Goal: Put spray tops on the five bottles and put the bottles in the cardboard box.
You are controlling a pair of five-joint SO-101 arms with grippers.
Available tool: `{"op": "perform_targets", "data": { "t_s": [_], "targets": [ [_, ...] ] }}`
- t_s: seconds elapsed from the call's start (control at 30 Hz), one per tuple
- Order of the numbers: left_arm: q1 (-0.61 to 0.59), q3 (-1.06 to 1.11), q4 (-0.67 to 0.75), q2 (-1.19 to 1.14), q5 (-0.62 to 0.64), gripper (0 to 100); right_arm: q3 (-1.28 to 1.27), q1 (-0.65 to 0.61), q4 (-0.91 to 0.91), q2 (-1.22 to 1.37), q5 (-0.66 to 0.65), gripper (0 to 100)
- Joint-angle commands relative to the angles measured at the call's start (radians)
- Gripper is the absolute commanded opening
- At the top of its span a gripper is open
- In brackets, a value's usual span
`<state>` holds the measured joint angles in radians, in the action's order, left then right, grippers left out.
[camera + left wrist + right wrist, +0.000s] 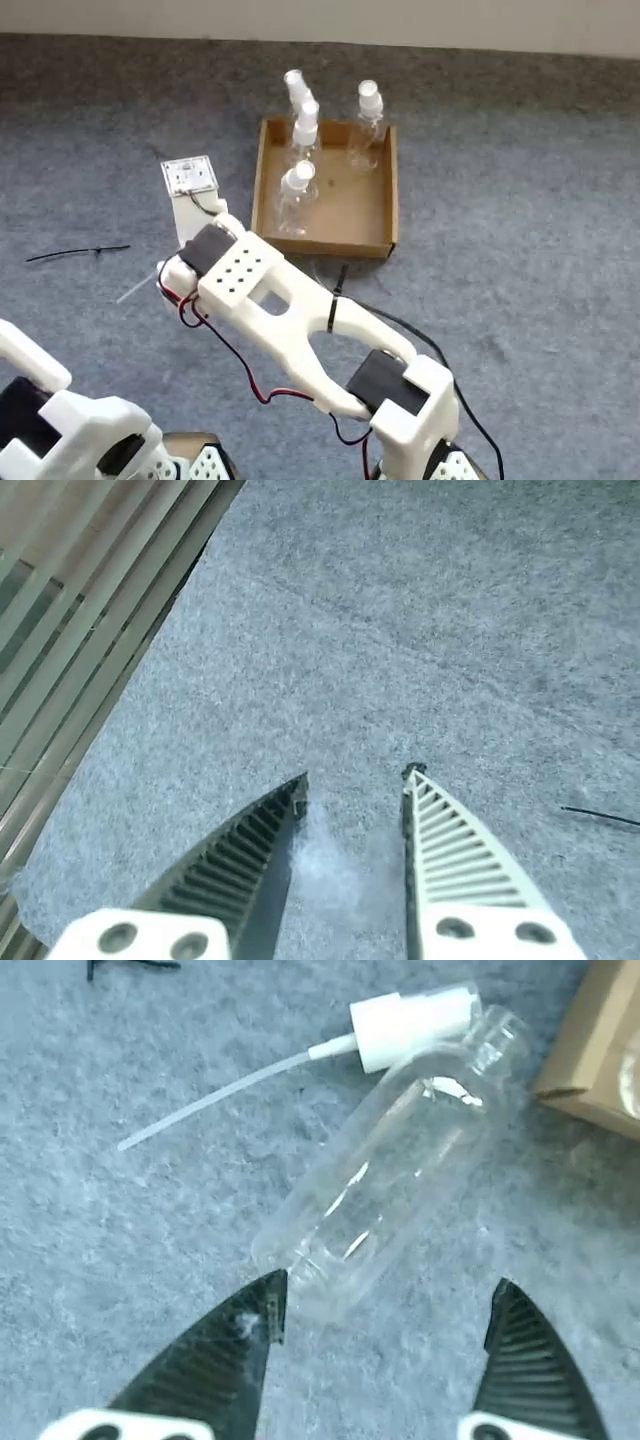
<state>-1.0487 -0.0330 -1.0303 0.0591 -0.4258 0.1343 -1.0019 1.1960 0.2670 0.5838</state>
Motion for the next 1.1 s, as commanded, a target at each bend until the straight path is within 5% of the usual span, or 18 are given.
{"op": "perform_targets", "data": {
  "t_s": [0.0,1.07],
  "targets": [
    [-0.001,0.019,0.068,0.008,-0.006,15,-0.070,0.010,-0.139,-0.010,0.012,26.3],
    [-0.001,0.068,0.127,0.002,-0.003,15,-0.183,-0.005,-0.329,-0.013,0.012,17.8]
  ]
}}
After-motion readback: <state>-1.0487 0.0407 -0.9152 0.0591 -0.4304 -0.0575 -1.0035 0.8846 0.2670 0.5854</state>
